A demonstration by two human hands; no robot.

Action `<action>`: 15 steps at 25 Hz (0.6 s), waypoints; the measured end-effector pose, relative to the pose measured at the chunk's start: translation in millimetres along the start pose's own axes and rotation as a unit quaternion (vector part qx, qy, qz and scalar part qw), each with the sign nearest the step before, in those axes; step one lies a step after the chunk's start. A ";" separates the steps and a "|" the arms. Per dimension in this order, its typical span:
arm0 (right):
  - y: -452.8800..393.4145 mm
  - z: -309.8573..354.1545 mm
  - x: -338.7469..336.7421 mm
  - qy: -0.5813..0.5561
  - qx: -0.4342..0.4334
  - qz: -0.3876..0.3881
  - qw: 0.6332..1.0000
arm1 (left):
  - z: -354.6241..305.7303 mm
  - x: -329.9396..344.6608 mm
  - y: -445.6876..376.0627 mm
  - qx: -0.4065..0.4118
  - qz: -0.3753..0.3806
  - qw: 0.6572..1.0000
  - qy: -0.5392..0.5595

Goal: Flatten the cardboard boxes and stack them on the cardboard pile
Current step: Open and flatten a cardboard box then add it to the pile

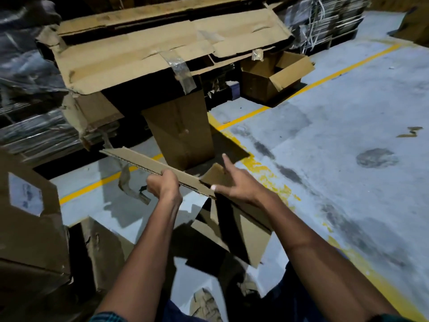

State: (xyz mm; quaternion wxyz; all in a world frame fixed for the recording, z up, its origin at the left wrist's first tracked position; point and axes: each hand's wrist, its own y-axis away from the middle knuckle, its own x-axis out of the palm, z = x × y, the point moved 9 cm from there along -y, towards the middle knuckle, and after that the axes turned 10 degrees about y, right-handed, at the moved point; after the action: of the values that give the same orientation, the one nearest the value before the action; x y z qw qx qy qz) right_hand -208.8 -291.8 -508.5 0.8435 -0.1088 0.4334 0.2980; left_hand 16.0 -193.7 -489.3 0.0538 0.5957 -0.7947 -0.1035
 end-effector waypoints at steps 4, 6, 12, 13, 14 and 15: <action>9.4 31.8 45.7 0.139 -0.070 0.059 0.986 | -2.6 -4.4 -3.6 -0.046 -0.025 0.995 0.087; 10.3 38.1 57.6 0.213 -0.056 0.008 0.975 | -8.6 -5.9 3.1 -0.057 -0.015 0.993 0.106; 8.0 65.0 24.7 0.160 -0.090 -0.221 0.958 | -8.7 6.0 22.6 -0.070 0.074 0.990 0.093; 10.7 68.0 25.4 0.185 -0.098 -0.234 0.950 | -5.1 10.1 27.7 -0.068 0.092 0.991 0.074; 12.8 68.2 26.6 0.201 -0.099 -0.241 0.944 | -1.7 14.6 32.6 -0.068 0.111 0.990 0.062; 13.6 64.7 26.6 0.198 -0.090 -0.239 0.946 | 1.7 20.1 36.9 -0.071 0.135 0.986 0.063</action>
State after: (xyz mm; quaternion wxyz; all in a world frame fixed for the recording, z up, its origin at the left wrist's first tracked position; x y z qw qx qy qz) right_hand -162.0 -241.5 -489.8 0.7740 -0.3419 0.5239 0.0979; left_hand -24.6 -202.9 -483.3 0.1595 0.4832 -0.8534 -0.1136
